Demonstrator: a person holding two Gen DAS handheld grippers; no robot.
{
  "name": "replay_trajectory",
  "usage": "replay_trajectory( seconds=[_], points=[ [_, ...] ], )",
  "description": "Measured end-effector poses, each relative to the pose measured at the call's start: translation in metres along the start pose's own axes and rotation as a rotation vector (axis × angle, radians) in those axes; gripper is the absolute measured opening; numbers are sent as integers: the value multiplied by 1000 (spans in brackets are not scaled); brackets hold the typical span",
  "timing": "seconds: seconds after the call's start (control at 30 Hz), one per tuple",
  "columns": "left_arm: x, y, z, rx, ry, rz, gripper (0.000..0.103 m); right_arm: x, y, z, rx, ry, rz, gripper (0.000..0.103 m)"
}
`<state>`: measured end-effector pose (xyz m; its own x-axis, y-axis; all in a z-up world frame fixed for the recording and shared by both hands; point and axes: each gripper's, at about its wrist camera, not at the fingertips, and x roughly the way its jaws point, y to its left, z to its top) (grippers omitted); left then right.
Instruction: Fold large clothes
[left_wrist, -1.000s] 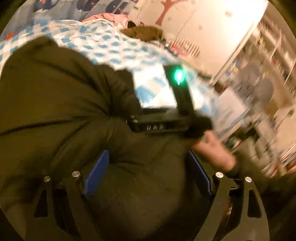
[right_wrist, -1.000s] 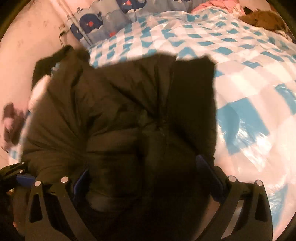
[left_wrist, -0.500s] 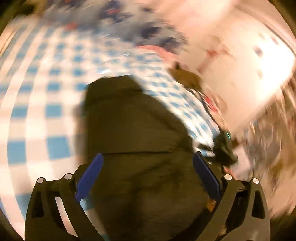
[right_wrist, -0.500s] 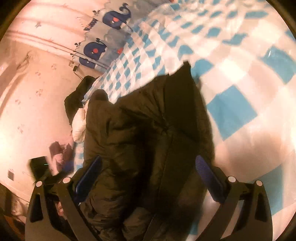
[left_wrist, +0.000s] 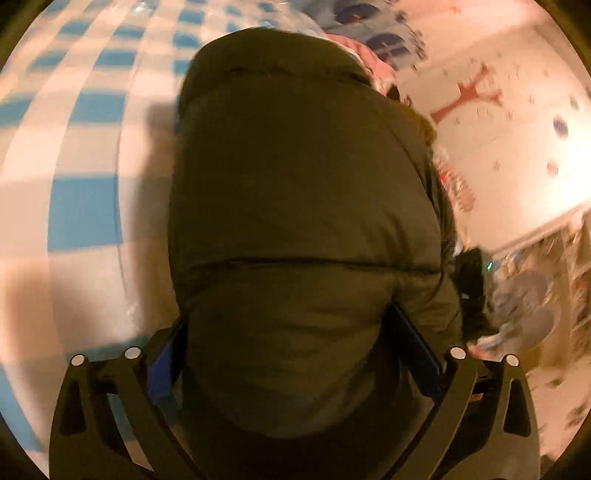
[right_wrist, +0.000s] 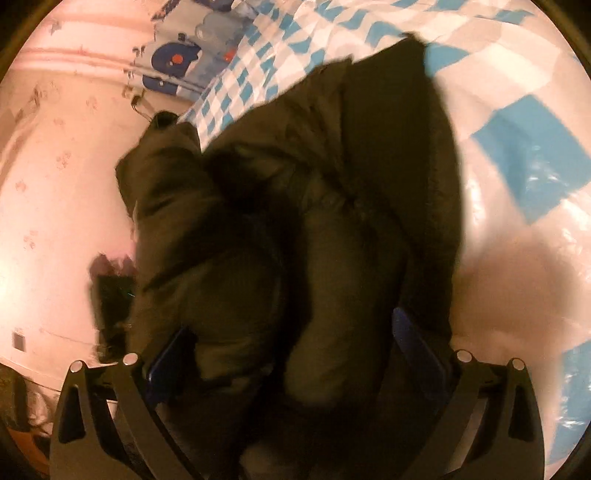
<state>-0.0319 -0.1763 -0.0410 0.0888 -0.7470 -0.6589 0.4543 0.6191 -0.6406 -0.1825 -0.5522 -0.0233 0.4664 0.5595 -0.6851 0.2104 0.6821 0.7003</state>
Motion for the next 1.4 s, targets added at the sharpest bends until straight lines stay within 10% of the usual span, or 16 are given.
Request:
replay_trajectory(
  seconds=[0.17,0.4,0.53,0.7,0.93,1.2,1.4],
  points=[
    [-36,-37,-14,191,-109,92,52,18,20,-6,-25,-11,41,98],
    [-132,-22,-31,277,-257,274,49,89,97,2,-143,85,188,98],
    [-170,38,-35,150,-254,352,58,160,152,8,-252,174,155,98],
    [-188,142,-55,-213,-218,112,76,149,159,23,-233,161,211,98],
    [-209,185,-66,-357,-319,-59,90,136,125,48,-105,228,130,98],
    [-159,168,-45,-329,-233,-72,95,178,124,33,-29,356,257,98],
    [-173,93,-33,-5,-269,132,76,194,146,23,-55,319,297,98]
  ],
)
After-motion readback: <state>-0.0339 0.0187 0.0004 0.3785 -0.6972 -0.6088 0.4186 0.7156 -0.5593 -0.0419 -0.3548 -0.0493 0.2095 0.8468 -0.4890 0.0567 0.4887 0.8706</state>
